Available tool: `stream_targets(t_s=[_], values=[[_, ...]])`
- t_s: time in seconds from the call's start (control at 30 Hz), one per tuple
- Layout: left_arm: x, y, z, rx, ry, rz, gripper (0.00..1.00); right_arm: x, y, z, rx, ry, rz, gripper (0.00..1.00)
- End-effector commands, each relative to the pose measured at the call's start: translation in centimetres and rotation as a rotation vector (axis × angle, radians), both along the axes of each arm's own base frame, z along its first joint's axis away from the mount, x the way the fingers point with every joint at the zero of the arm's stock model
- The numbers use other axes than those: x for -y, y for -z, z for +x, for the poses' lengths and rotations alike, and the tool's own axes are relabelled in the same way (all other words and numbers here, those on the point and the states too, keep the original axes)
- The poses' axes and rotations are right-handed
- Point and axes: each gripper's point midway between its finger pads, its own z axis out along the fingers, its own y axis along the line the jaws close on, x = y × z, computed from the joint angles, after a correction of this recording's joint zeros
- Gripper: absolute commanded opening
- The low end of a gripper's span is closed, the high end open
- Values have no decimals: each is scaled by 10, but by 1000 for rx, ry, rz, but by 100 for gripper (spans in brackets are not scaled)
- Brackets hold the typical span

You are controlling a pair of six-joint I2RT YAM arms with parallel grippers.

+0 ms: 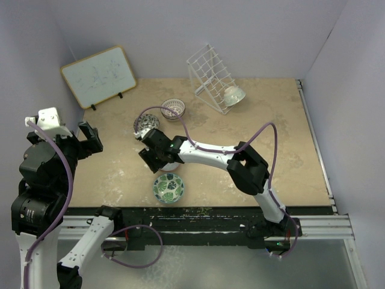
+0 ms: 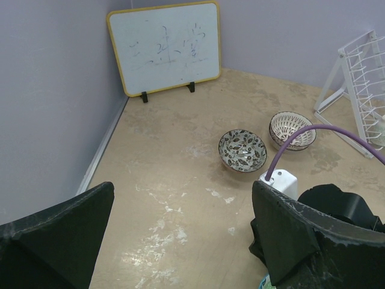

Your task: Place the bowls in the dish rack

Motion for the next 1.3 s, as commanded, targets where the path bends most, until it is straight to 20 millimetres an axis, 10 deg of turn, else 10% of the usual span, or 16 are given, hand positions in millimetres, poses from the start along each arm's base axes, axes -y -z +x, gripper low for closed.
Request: stream_targets(t_s=[0.0,0.67,0.83,1.03,1.27], values=[[-4,-6,-4,23,-11,14,99,1,-10,9,52,18,-21,48],[-1,5,-13,5,-13,-56,99,17,-33,32,190,93,-43,0],[1,0,-8,14,-8,-57,99,17,-85,44,204,94,118,0],[1,-14,-6,48,-8,-57,99,59,-206,90,139,116,592,0],[7,-30,4,64,20,-53,99,127,-287,120,79,140,1049,0]])
